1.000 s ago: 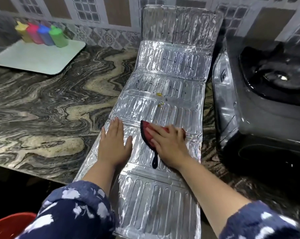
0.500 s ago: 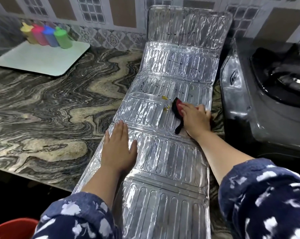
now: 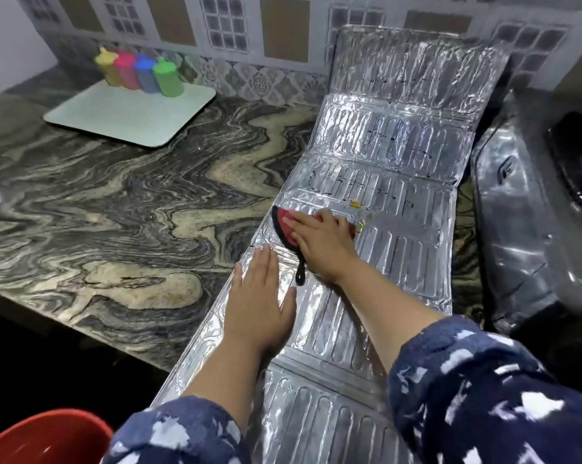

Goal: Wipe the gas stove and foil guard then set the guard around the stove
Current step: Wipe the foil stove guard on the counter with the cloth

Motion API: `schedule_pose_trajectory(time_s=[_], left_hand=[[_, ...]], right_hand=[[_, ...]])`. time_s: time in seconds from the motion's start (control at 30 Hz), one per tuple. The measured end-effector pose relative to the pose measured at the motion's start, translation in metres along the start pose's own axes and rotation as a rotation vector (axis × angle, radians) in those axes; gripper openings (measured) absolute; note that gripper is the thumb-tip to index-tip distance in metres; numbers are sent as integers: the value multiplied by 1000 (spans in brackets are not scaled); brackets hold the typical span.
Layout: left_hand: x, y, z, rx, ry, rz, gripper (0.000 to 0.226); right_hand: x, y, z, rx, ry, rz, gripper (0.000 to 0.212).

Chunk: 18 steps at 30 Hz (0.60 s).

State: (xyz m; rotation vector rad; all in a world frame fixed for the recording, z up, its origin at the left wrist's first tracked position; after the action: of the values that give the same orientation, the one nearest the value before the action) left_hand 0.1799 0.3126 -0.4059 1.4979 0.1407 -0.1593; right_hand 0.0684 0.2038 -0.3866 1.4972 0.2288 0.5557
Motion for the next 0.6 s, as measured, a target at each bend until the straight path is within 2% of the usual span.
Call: schedule_pose_trajectory(time_s=[0.13,0.27,0.43,0.6], left_hand=[[1,-1,-1,-15,9,-10,72],[1,-1,-2,-7,15,-22,71],[1,0,-9,17,20,-17,70],[5,3,-28,51,19,-11,71]], right_hand=[[-40,7,14,-6,-184,-33,45],[-69,11,-10,-2,-314,-49,49],[-70,12,-34,57,-301,-38,50],[-54,9,-51,45,-278,-5,48]])
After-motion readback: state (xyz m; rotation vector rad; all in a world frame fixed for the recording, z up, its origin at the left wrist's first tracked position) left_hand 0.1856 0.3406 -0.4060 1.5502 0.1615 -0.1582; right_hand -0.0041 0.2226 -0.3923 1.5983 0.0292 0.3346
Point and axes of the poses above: each hand's wrist, its own z-axis towards the middle knuckle, its own y-axis out of the back of the hand, x = y × z, the point moved 5 cm from there along z, towards the middle knuckle, and after that the axes turned 2 degrees about y, right-handed, at the moved point
